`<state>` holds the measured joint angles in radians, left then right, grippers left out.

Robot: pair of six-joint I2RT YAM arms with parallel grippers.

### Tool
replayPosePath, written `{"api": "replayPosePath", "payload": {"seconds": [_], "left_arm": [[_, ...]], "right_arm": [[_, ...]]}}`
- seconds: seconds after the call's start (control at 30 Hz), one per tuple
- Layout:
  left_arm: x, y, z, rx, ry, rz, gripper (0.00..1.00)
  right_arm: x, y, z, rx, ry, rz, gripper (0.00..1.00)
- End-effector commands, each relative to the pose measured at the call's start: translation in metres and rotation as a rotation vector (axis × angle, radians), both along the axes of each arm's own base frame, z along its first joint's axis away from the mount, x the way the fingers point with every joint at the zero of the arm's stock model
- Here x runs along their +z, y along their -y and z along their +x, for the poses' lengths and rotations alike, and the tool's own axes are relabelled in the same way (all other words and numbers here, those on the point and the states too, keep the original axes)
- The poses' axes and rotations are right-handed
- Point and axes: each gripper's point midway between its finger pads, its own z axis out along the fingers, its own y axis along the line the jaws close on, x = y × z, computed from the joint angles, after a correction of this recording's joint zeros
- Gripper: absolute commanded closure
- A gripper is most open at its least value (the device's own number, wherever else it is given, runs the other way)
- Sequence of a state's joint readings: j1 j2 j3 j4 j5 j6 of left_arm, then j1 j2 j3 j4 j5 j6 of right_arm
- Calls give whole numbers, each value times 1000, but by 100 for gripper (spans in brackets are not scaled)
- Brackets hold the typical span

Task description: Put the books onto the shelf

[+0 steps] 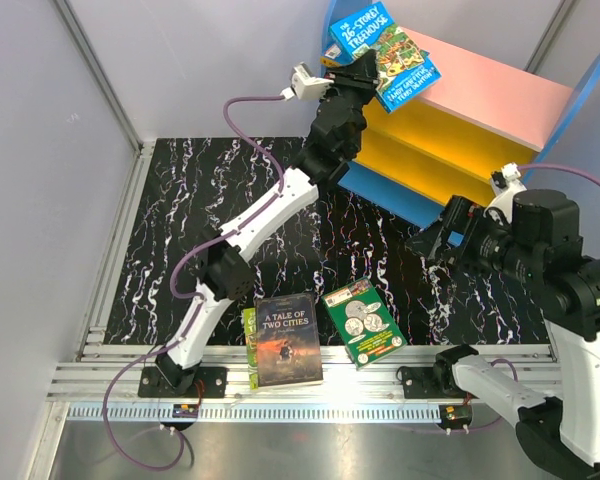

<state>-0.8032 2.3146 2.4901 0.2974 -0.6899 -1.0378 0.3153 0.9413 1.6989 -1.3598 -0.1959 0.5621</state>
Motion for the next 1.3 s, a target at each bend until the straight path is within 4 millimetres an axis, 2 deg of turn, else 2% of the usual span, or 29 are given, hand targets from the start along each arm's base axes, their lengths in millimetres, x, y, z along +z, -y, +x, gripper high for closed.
{"api": "replayPosePath", "payload": {"seconds": [0.0,0.1,0.17,0.2,0.43,0.63,0.8,0.97,1.1,1.13,1.17,1.23,1.27], "left_arm": [[91,-80,-31,158,110,-204,100],[83,-91,-22,201,78,-203,96],[74,-92,-13,208,61,-201,93],[72,-95,-8,209,57,-204,86],[54,-95,14,177,43,-252,61],[48,-83,18,110,36,-266,58],[50,-69,2,92,21,-277,57],[38,-54,-2,87,-16,-308,57],[40,-57,-7,126,-21,-337,43],[39,-57,-6,133,-21,-332,32],[38,-58,-5,140,-23,-331,25],[32,-56,-2,136,-41,-315,1],[36,-56,-4,120,-39,-309,1]], "right_arm": [[-31,12,-19,-24,-168,-78,0],[-39,4,-9,-16,-202,-64,0],[-44,2,-4,-20,-223,-64,0],[-44,1,-3,-21,-225,-61,0],[-47,5,-1,-53,-238,-73,0],[-46,11,-1,-81,-230,-89,0],[-48,10,-1,-86,-236,-83,0],[-50,8,-2,-84,-241,-67,0],[-50,8,-6,-82,-241,-59,0],[-50,8,-8,-82,-240,-59,0],[-50,8,-8,-81,-241,-58,0],[-50,8,-9,-79,-242,-56,0],[-51,9,-10,-79,-245,-58,0]]}}
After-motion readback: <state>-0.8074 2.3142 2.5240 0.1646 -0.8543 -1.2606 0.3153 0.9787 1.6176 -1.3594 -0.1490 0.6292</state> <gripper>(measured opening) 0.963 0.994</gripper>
